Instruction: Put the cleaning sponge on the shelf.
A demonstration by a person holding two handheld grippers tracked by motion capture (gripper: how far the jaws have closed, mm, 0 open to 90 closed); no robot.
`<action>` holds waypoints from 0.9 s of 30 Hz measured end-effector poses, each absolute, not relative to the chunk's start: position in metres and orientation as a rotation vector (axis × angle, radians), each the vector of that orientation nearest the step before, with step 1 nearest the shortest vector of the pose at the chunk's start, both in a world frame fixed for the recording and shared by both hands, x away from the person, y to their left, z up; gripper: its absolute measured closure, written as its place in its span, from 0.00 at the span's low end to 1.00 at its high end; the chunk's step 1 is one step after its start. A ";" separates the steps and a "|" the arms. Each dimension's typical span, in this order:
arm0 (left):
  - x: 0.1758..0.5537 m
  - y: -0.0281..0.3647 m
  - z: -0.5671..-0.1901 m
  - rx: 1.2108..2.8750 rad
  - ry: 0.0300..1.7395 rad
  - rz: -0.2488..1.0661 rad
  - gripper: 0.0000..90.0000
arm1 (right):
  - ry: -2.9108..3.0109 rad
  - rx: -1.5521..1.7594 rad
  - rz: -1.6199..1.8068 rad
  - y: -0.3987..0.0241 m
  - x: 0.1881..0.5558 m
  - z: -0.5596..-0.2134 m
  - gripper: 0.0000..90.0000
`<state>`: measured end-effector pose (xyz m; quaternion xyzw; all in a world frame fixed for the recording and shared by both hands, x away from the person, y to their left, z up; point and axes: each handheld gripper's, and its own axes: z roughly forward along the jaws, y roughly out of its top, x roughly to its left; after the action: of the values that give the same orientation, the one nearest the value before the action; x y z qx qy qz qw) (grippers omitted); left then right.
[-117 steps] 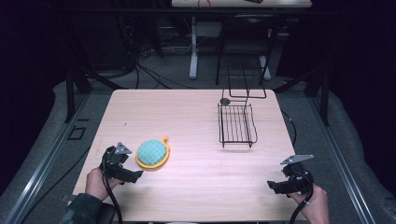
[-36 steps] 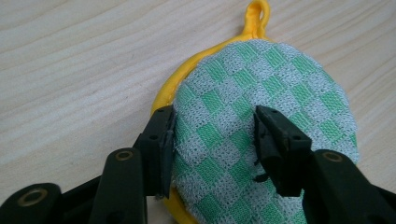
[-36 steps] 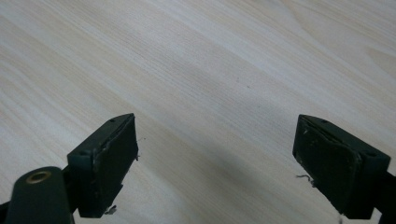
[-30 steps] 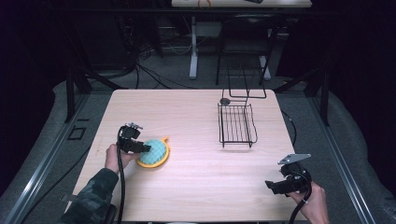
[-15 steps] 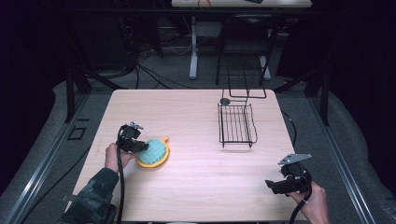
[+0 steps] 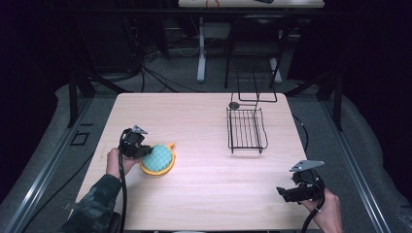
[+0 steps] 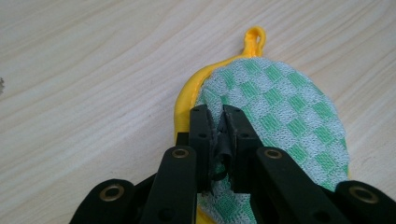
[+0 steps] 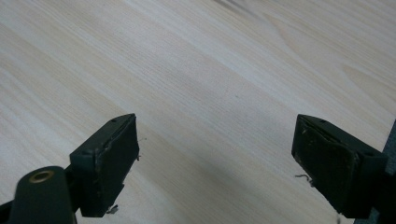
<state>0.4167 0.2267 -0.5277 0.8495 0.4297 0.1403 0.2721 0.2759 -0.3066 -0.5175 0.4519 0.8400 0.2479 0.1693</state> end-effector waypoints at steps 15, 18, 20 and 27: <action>0.405 0.222 -0.511 2.296 1.085 0.485 0.95 | 2.381 1.281 0.698 -0.307 0.275 -0.517 0.16; 0.404 0.221 -0.509 2.302 1.072 0.504 0.96 | 2.381 1.280 0.696 -0.306 0.275 -0.517 0.16; 0.402 0.220 -0.507 2.296 1.066 0.521 0.96 | 2.379 1.277 0.698 -0.306 0.275 -0.517 0.16; 0.395 0.220 -0.496 2.281 1.028 0.545 0.96 | 2.378 1.280 0.696 -0.306 0.275 -0.517 0.14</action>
<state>0.3951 0.2197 -0.4959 0.8535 0.3847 0.2039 0.2862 0.2753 -0.3062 -0.5172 0.4520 0.8394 0.2457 0.1756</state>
